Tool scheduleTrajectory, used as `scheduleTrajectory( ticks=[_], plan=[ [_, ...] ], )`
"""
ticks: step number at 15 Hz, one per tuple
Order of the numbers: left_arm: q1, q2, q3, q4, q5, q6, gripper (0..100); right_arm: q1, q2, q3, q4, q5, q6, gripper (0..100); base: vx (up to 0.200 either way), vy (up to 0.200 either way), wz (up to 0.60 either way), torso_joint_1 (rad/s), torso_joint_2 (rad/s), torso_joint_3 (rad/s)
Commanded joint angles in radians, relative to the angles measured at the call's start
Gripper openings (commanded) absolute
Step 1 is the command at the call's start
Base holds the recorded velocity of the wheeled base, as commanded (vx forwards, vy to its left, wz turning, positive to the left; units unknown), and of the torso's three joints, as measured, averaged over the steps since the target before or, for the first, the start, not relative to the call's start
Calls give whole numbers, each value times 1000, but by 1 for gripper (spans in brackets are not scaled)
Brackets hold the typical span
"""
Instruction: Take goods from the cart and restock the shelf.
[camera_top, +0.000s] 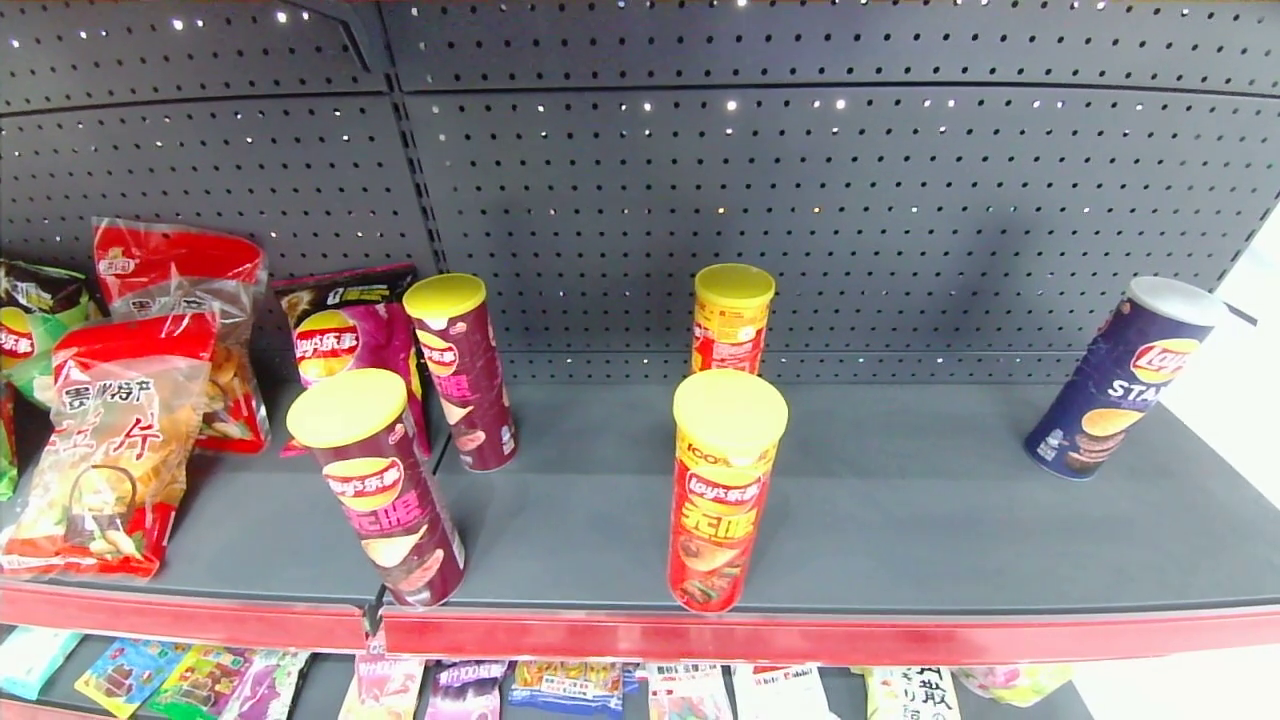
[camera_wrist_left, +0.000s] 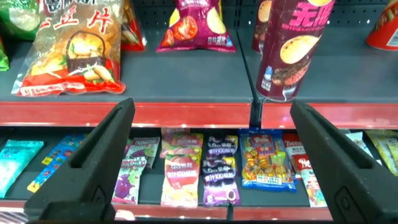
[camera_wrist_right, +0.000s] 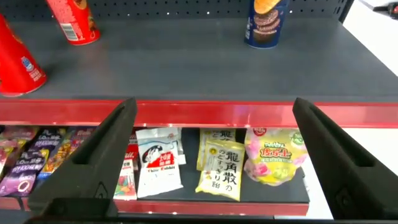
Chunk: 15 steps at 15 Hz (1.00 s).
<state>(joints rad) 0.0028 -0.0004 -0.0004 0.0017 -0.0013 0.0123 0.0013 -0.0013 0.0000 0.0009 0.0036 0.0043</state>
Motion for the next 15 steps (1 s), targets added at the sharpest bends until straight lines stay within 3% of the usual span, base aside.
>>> scheduleTrajectory(
  ticks=[1,6,15],
  plan=[
    [0,0,-1,0,0,0,100,0,1,0,1,1,0,100,-200,0,0,17,12,-2],
    [0,0,0,0,0,0,100,0,1,0,1,1,-1,100,-160,0,0,2,2,1],
    [0,0,0,0,0,0,100,0,1,0,1,1,0,100,0,0,600,4,1,2]
  ],
)
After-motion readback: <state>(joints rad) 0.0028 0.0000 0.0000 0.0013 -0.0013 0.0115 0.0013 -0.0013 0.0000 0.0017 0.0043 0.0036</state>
